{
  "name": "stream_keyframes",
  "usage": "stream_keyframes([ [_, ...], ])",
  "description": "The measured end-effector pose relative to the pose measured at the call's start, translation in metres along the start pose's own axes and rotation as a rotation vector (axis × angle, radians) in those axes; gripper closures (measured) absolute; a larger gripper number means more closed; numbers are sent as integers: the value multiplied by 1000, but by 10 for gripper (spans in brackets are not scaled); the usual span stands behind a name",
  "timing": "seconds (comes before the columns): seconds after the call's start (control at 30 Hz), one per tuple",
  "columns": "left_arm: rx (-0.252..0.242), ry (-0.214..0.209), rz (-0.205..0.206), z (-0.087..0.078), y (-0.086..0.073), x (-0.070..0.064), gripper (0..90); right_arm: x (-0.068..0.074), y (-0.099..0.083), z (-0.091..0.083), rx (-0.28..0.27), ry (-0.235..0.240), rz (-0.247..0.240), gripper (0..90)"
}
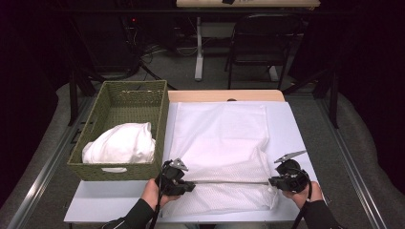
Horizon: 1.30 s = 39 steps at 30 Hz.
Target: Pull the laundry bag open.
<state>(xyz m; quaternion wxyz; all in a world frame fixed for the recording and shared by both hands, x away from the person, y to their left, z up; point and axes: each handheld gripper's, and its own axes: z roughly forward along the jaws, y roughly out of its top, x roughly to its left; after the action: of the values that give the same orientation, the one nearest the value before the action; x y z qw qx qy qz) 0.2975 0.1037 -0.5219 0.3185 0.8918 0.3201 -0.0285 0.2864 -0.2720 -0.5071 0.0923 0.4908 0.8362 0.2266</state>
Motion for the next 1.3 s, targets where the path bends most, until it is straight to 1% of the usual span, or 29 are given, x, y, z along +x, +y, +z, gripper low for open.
stream_keyframes([
  [0.1,2,2,5,-2,-2,0,859,1,0,0,1,-4,1,863],
  [0.23,1,10,-7,-6,-5,2,859,0,0,0,2,-3,2,863],
  [0.37,2,14,-4,-9,-7,4,859,1,0,0,1,-3,0,864],
  [0.67,-6,51,-12,-17,-13,6,859,0,0,0,2,-11,3,865],
  [0.73,-14,60,-19,-22,-16,9,859,0,0,0,7,-12,3,864],
  [0.9,-16,69,-35,-27,-22,13,859,0,0,0,5,-11,2,864],
  [1.0,-13,74,-32,-29,-23,14,859,0,0,0,6,-14,1,865],
  [1.1,-18,80,-39,-31,-25,15,859,0,0,1,10,-11,7,865],
  [1.17,-17,94,-34,-32,-25,15,859,0,0,1,7,-14,3,864],
  [1.2,-16,90,-35,-32,-26,15,859,0,0,1,7,-14,3,864],
  [1.3,-14,101,-34,-34,-27,16,860,-1,0,1,6,-11,3,865],
])
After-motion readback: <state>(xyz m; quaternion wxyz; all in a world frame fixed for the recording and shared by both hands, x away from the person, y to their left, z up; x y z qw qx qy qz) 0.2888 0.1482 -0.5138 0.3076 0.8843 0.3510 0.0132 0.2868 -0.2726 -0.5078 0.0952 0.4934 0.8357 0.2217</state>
